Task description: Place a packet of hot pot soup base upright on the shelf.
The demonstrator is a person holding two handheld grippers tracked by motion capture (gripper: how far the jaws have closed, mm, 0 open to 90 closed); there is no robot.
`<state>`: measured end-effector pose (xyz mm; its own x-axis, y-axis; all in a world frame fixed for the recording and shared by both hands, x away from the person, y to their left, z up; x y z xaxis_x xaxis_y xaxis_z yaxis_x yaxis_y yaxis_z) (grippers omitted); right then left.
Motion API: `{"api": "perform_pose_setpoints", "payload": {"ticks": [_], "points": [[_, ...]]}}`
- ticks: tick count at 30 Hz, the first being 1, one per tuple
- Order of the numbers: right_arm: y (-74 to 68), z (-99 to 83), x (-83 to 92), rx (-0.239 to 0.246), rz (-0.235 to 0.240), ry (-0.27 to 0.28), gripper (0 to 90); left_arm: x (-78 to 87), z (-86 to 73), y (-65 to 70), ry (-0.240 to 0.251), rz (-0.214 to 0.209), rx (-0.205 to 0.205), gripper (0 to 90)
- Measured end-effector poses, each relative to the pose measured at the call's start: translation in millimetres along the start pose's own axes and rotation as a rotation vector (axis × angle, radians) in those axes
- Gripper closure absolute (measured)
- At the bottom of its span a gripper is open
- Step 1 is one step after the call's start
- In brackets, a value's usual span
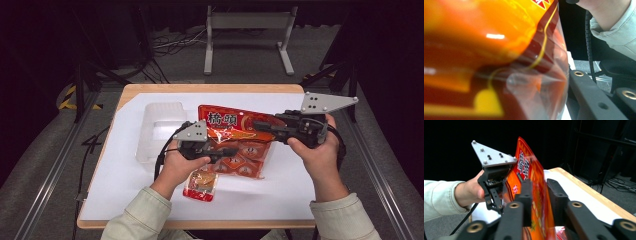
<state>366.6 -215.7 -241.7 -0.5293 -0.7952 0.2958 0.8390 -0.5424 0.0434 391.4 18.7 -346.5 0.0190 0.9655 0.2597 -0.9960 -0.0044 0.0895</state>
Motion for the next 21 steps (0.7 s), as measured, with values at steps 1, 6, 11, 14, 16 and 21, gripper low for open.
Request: {"api": "perform_pose_setpoints", "payload": {"ticks": [1, 6, 11, 14, 16, 21], "points": [[1.1, -0.6, 1.1, -0.011, 0.006, -0.002, 64.2, 1.3, 0.5, -1.0, 0.003, 0.005, -0.005, 70.7], [5.5, -3.8, 9.7, -0.008, -0.061, 0.003, 54.4, 7.3, 2.2, -6.9, 0.015, 0.009, -0.002, 70.7], [11.0, -10.8, 19.7, -0.009, -0.102, -0.003, 49.1, 15.1, 4.5, -11.3, 0.016, 0.029, -0.003, 70.7], [14.4, -15.6, 23.6, -0.012, -0.108, -0.019, 45.4, 20.5, 5.8, -12.4, 0.016, 0.039, -0.008, 70.8], [17.0, -18.2, 26.5, -0.014, -0.118, -0.024, 43.6, 25.1, 6.7, -13.0, 0.014, 0.044, -0.011, 70.7], [23.6, -22.9, 31.9, -0.022, -0.139, -0.048, 40.9, 34.9, 9.0, -14.9, 0.018, 0.060, -0.016, 70.7]]}}
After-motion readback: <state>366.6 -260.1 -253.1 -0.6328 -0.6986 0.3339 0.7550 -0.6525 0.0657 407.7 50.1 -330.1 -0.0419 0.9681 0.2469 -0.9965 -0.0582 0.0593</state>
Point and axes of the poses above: each handheld gripper's, and its own axes: x roughly backward along the jaws, z roughly out of its top, y roughly to its right, the point moved 3 cm from there along -x, roughly forward along the jaws, and after that the axes turned 7 degrees about -z, right-handed, at the moved point
